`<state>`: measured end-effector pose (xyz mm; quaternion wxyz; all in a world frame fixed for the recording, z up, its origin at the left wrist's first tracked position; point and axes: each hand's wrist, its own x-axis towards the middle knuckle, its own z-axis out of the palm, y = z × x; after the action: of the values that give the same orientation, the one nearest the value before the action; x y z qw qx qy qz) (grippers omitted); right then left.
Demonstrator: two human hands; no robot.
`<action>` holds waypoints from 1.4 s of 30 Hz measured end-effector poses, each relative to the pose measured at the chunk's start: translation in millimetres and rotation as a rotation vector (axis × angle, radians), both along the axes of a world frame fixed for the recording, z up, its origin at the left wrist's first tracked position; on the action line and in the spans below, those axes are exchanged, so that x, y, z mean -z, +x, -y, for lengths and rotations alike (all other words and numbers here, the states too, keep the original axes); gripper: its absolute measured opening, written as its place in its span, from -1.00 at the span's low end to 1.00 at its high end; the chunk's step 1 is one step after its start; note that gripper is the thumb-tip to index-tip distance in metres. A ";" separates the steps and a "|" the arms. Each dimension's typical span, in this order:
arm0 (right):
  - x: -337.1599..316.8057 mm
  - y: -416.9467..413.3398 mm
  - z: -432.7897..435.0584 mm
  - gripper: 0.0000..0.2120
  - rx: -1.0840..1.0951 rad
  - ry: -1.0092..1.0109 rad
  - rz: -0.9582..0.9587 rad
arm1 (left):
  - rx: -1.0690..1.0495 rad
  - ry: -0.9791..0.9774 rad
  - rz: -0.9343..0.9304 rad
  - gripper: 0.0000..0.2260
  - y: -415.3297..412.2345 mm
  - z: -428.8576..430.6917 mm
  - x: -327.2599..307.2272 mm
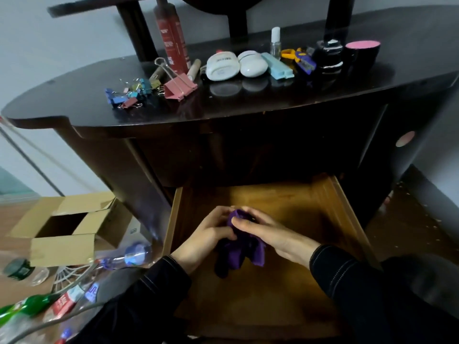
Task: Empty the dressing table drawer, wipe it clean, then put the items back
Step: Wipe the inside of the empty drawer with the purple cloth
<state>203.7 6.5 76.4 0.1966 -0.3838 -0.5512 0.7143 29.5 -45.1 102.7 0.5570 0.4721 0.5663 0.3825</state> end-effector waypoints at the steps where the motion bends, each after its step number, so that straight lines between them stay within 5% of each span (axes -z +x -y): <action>1: 5.4 -5.5 3.3 -0.50 0.016 -0.018 -0.026 | 0.024 0.054 -0.119 -0.48 -4.4 5.0 -1.2; 6: 20.5 -15.4 10.9 -0.76 0.054 -0.078 -0.046 | -0.049 0.236 -0.385 -0.70 -41.2 32.2 0.5; 10: 32.4 -18.4 9.6 -0.70 0.052 -0.157 0.029 | -0.314 0.393 -0.716 -0.79 -71.3 43.3 1.2; 16: 39.4 -38.1 12.7 -0.62 0.064 -0.392 0.015 | -0.345 0.294 -0.910 -0.61 -84.9 15.5 12.4; 22: 45.5 -60.8 19.4 -0.67 0.040 -0.433 0.157 | -0.332 0.158 -0.880 -0.50 -83.2 -25.9 25.9; 26: 47.8 -64.0 26.0 -0.85 -0.039 -0.497 0.197 | -0.379 0.232 -1.011 -0.55 -79.4 -38.1 37.0; 29: 44.3 -62.8 29.2 -0.76 -0.112 -0.523 0.230 | -0.384 0.294 -1.171 -0.48 -77.9 -37.3 47.6; 38: 44.8 -95.6 52.7 -0.44 -0.370 0.063 0.301 | -0.409 0.287 -1.189 -0.46 -76.8 -40.1 46.1; 42: 52.1 -100.5 60.4 -0.53 -0.607 0.175 0.360 | -0.399 0.266 -1.215 -0.44 -74.2 -40.7 44.4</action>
<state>103.2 -53.9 24.3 -0.0923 -0.3040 -0.7248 0.6113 -44.7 -4.4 58.3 -0.0071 0.5550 0.8047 0.2105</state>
